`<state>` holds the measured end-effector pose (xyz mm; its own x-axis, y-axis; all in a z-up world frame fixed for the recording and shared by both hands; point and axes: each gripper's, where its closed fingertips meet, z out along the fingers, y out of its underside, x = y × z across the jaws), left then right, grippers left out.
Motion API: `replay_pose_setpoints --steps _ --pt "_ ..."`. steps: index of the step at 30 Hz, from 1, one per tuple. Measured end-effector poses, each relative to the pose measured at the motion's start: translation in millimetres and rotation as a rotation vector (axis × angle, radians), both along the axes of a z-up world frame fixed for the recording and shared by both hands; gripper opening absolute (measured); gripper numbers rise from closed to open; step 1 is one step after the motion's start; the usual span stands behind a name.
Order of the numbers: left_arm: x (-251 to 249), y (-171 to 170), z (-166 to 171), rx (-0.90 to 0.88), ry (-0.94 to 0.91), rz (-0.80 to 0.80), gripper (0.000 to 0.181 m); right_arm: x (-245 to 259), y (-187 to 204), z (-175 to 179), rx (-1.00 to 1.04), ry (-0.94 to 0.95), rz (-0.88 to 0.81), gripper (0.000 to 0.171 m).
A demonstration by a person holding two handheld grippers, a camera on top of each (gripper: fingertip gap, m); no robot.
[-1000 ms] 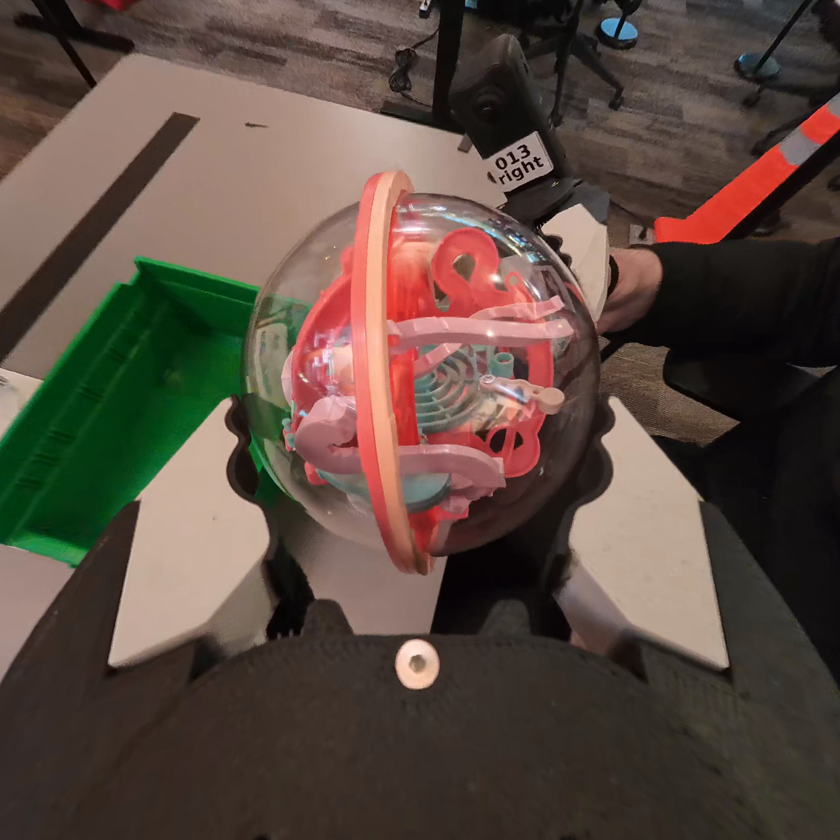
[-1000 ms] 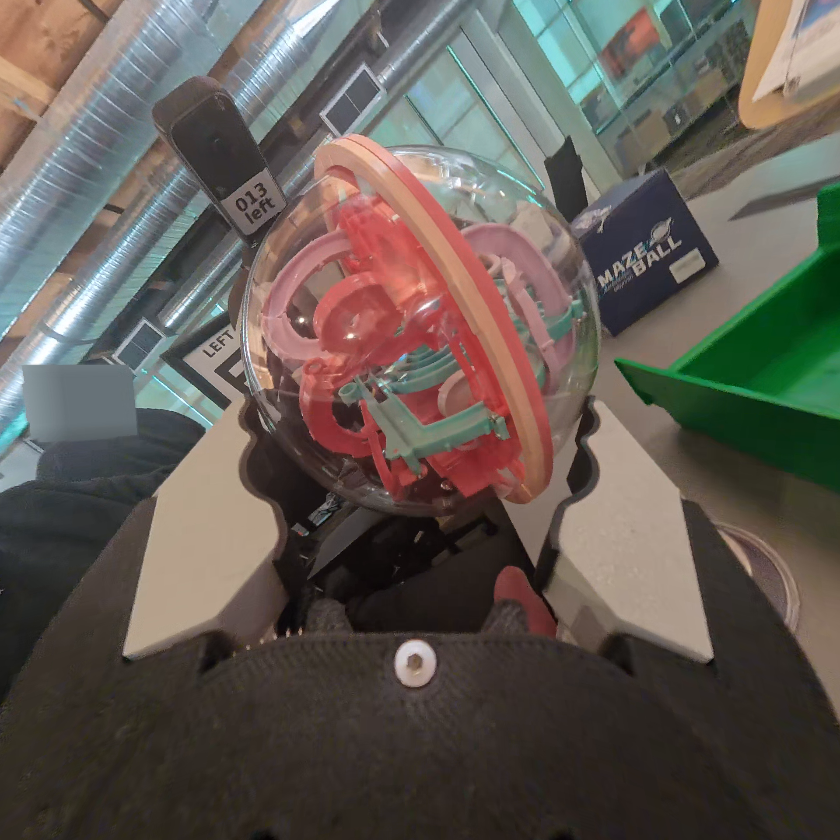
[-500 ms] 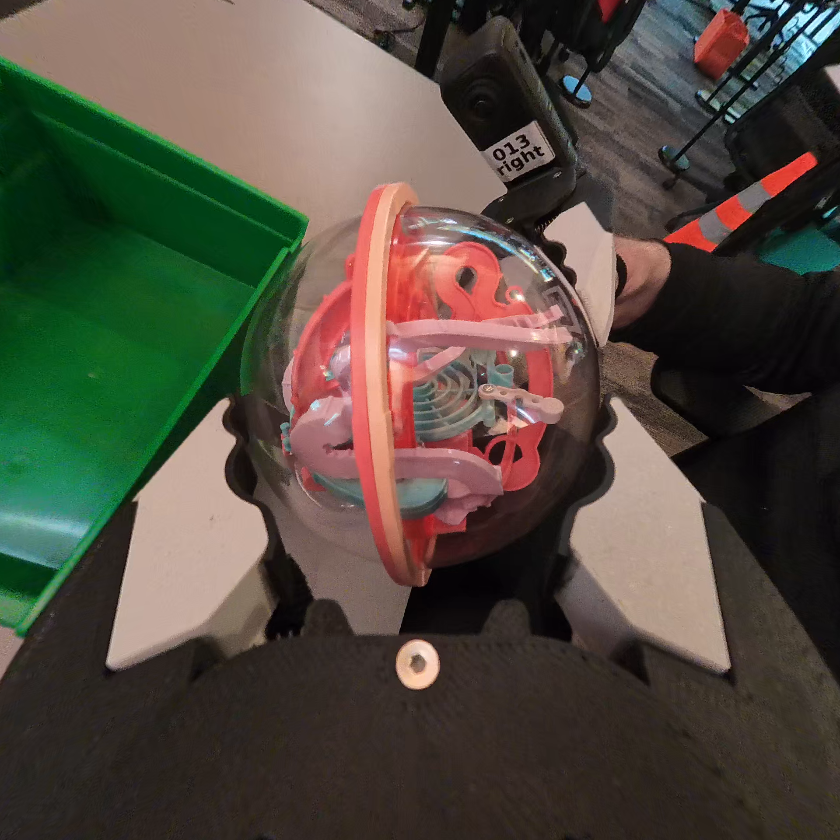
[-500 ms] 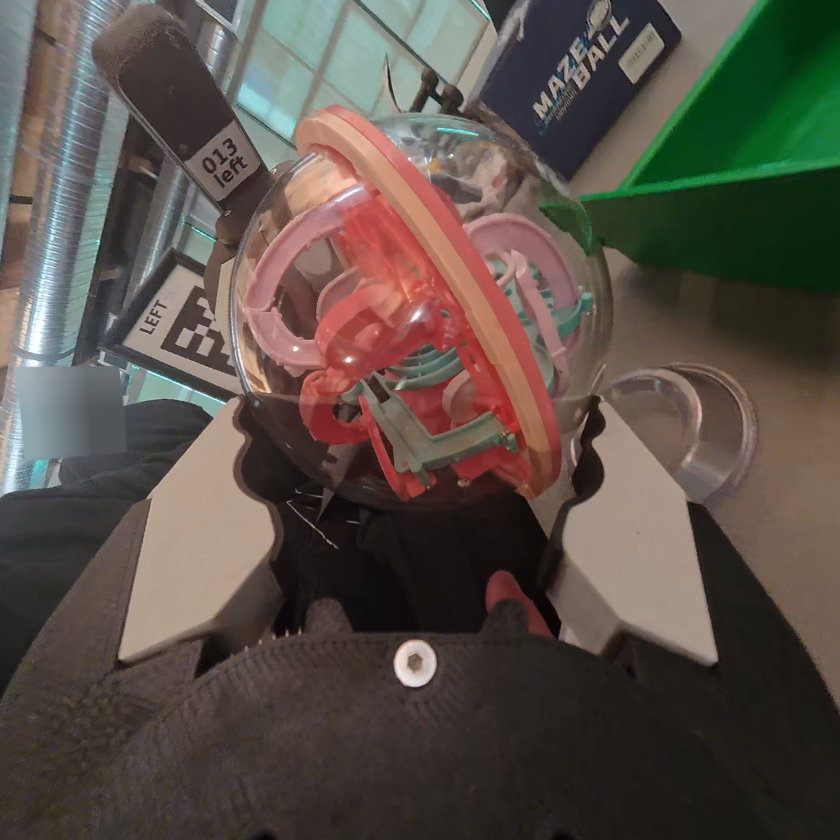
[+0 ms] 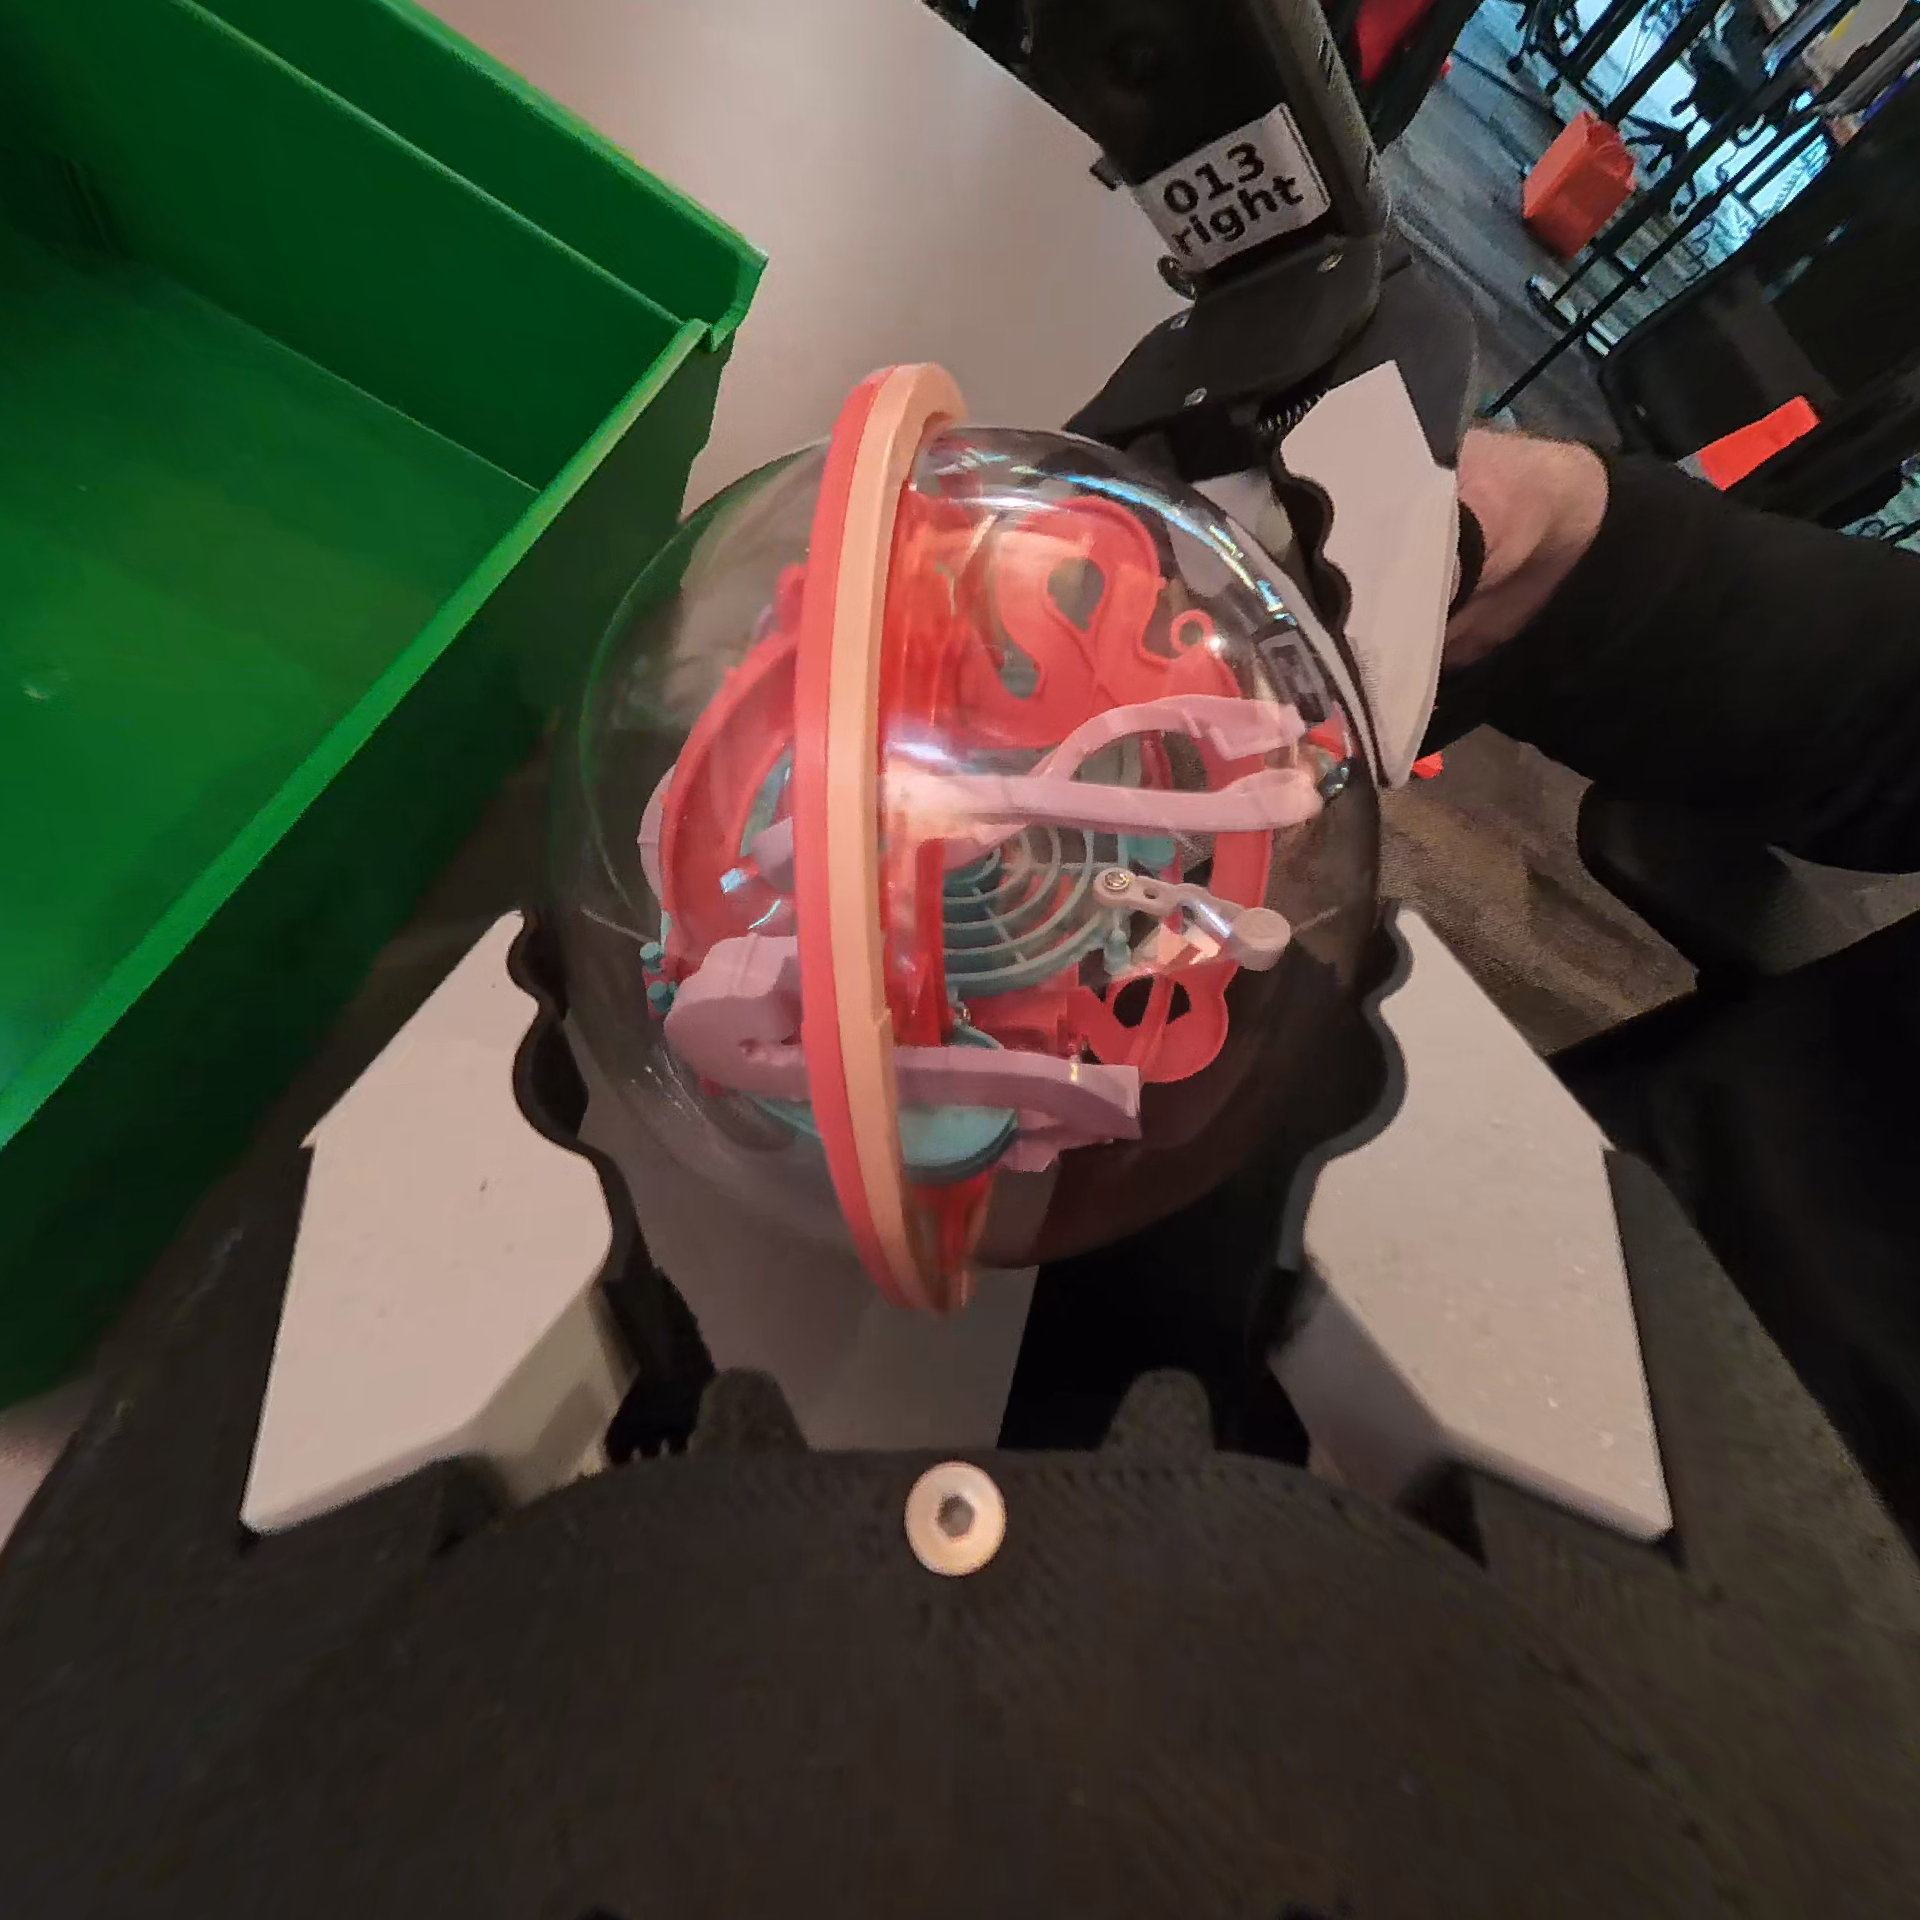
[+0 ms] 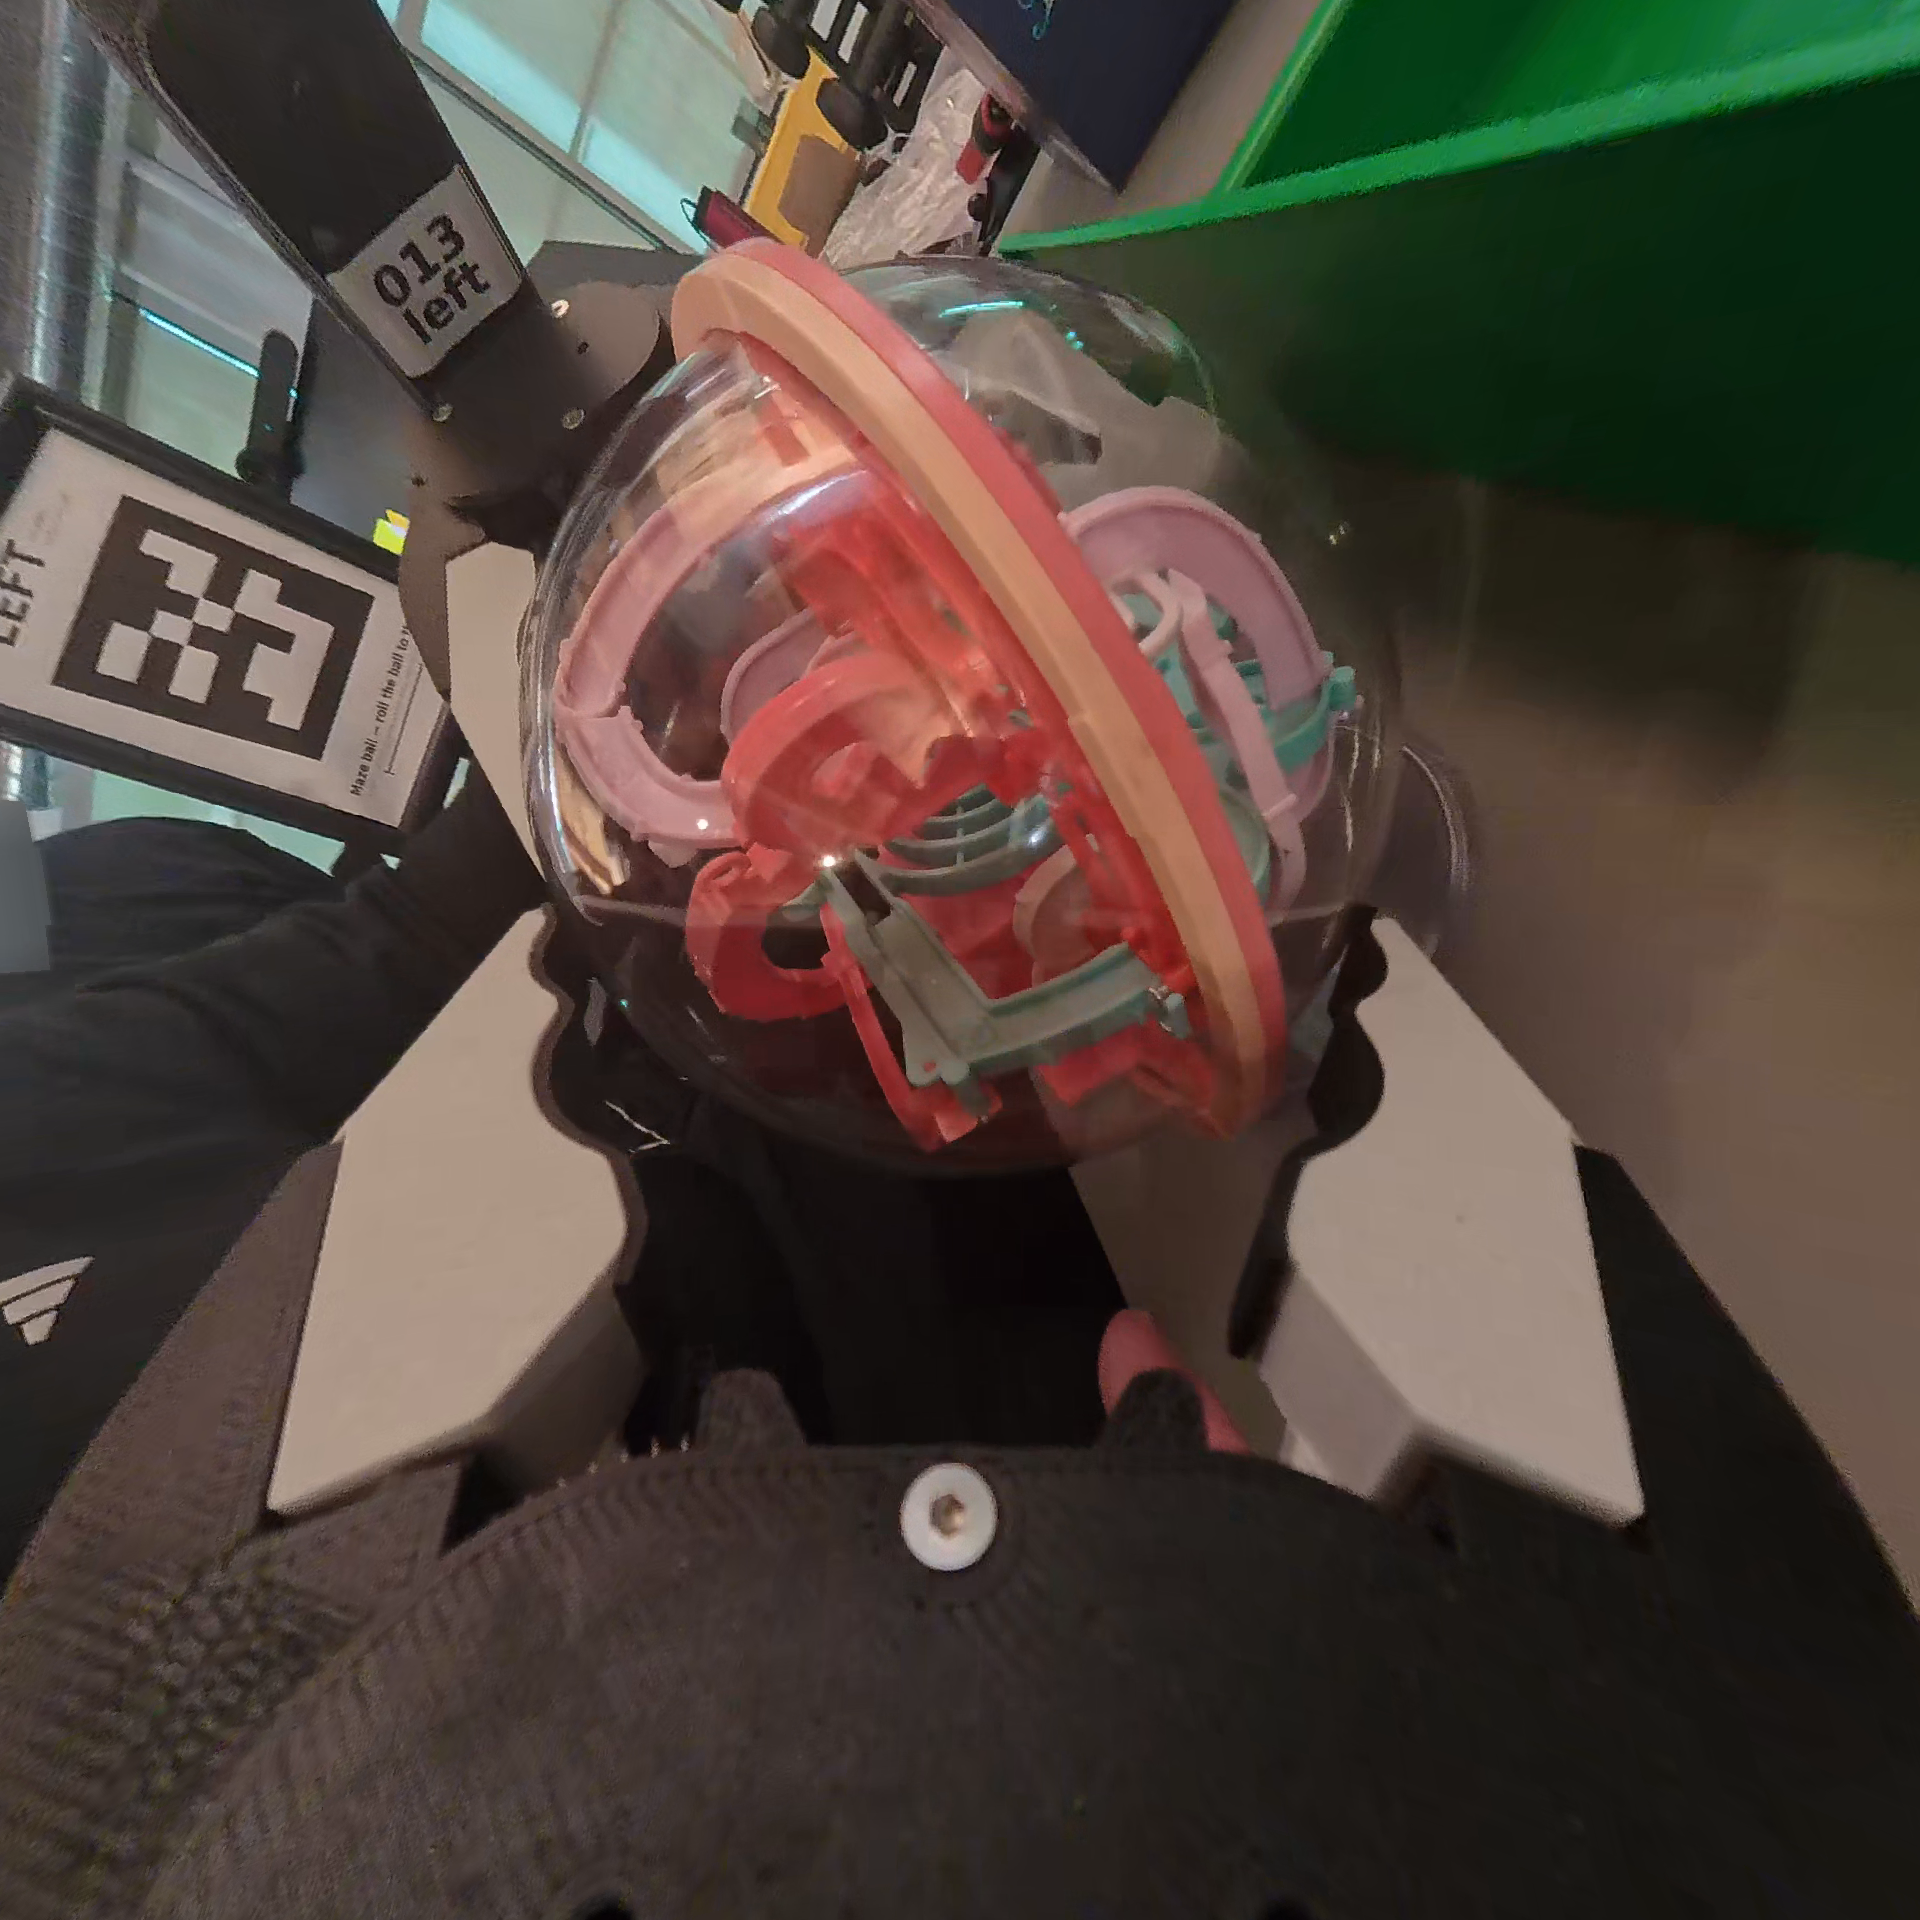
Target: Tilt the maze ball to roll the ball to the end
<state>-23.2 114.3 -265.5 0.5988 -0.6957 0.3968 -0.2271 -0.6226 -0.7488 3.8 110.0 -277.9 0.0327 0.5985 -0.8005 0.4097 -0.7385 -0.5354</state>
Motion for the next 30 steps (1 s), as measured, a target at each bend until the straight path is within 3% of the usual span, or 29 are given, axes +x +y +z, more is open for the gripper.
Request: replay_pose_setpoints --steps 8,20,30 --pt "1.3 3.3 50.2 0.227 0.189 -0.019 0.145 -8.5 -8.4 34.0 0.084 0.214 0.074 0.141" --pt "23.3 -4.3 176.6 0.468 0.534 -0.092 0.146 -11.0 -19.3 142.1 0.237 0.611 0.137 0.14" --pt "40.4 -15.7 185.5 0.725 0.605 -0.133 0.146 7.8 -14.9 152.0 0.562 0.613 0.055 0.14"
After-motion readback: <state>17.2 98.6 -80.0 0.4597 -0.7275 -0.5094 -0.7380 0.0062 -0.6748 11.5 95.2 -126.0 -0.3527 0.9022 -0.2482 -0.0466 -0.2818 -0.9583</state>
